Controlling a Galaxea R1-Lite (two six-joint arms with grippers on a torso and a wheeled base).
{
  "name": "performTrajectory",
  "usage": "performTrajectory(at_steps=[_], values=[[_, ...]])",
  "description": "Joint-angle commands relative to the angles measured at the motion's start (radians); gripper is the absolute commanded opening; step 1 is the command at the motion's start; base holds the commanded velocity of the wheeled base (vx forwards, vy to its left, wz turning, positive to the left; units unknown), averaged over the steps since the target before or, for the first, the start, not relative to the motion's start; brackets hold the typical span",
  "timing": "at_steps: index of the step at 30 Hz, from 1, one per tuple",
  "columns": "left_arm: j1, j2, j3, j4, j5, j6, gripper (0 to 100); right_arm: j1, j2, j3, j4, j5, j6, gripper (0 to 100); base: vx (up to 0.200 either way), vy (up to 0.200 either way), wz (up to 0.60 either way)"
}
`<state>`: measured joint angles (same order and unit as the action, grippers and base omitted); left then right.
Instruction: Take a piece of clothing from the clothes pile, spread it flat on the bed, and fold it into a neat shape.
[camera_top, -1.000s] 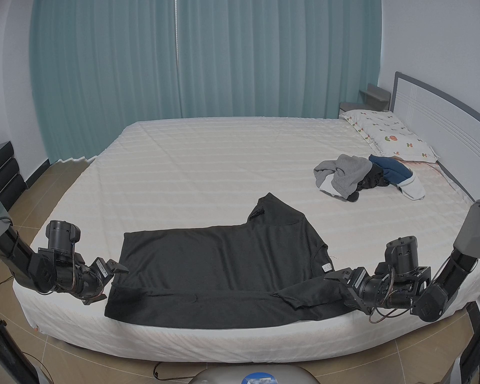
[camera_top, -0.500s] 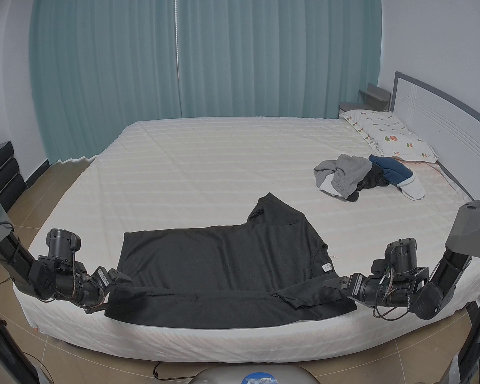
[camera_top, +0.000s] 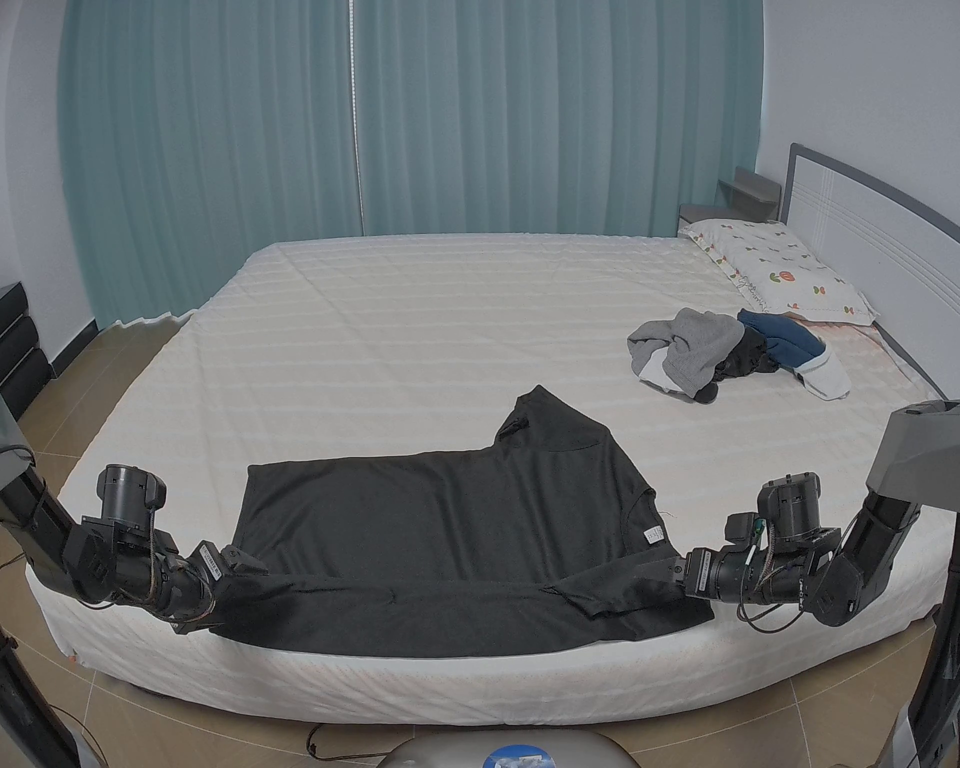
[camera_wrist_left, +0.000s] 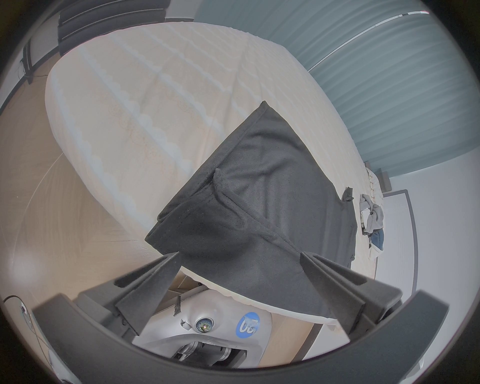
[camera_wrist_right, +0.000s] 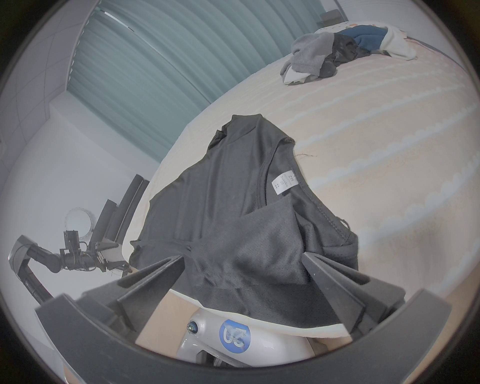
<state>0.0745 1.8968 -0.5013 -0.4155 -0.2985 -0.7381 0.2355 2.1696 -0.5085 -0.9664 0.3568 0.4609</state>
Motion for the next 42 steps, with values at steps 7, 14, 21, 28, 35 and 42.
performTrajectory(at_steps=[7, 14, 21, 28, 35, 42], values=[[-0.001, 0.004, 0.007, 0.0, -0.001, 0.002, 100, -0.03, 0.049, -0.005, -0.011, 0.002, -0.03, 100, 0.0, 0.0, 0.0], [-0.001, 0.004, 0.007, 0.0, -0.001, 0.002, 100, -0.028, 0.07, 0.013, -0.063, 0.002, -0.031, 100, 0.0, 0.0, 0.0], [-0.001, 0.016, 0.007, 0.0, -0.001, 0.003, 100, -0.03, 0.07, 0.056, -0.123, 0.004, -0.03, 0, 0.0, 0.0, 0.0], [-0.001, 0.018, 0.007, 0.0, -0.001, 0.003, 100, -0.053, 0.058, 0.094, -0.141, 0.005, -0.028, 0, 0.0, 0.0, 0.0], [-0.001, 0.018, 0.007, 0.0, -0.001, 0.003, 100, -0.059, 0.015, 0.128, -0.152, 0.016, -0.018, 0, 0.0, 0.0, 0.0], [-0.001, 0.018, 0.009, 0.0, -0.001, 0.003, 100, -0.05, -0.083, 0.131, -0.132, 0.08, 0.09, 0, 0.0, 0.0, 0.0]])
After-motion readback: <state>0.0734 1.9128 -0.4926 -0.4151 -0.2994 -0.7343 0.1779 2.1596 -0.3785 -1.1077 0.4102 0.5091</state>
